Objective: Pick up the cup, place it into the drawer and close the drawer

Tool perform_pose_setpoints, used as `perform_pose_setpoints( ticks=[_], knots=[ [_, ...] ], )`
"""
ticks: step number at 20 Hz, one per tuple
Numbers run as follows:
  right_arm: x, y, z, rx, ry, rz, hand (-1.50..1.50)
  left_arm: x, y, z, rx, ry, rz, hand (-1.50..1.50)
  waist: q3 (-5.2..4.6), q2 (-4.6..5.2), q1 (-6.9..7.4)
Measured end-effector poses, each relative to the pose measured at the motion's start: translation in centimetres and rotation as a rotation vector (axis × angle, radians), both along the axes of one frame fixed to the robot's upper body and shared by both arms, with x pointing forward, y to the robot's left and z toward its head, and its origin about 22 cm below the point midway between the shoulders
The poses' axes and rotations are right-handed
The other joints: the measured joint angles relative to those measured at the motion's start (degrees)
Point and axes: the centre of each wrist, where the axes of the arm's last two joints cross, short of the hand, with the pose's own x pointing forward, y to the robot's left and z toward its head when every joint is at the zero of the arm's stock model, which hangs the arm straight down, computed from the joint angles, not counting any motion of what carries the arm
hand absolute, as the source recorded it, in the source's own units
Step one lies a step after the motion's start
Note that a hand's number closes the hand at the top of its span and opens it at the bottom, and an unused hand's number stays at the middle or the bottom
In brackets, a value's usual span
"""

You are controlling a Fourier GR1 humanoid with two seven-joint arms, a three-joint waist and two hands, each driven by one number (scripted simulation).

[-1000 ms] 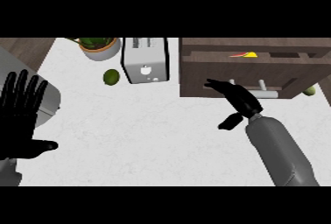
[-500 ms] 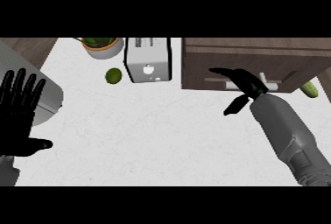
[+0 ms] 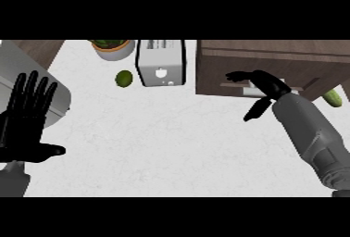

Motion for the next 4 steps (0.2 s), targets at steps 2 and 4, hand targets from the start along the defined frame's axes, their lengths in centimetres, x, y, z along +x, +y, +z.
perform_pose_setpoints(
  ticks=[2, 4],
  knots=[
    [0.03, -0.40, 0.12, 0.003, 0.010, 0.014, -1.50, -0.07, -0.20, -0.28, 0.000, -0.001, -0.001, -1.50, 0.01, 0.05, 0.26],
    [-0.05, -0.77, 0.02, 0.025, 0.021, 0.020, -1.50, -0.03, -0.15, -0.21, 0.002, -0.002, -0.002, -1.50, 0.16, 0.18, 0.51]
  ],
)
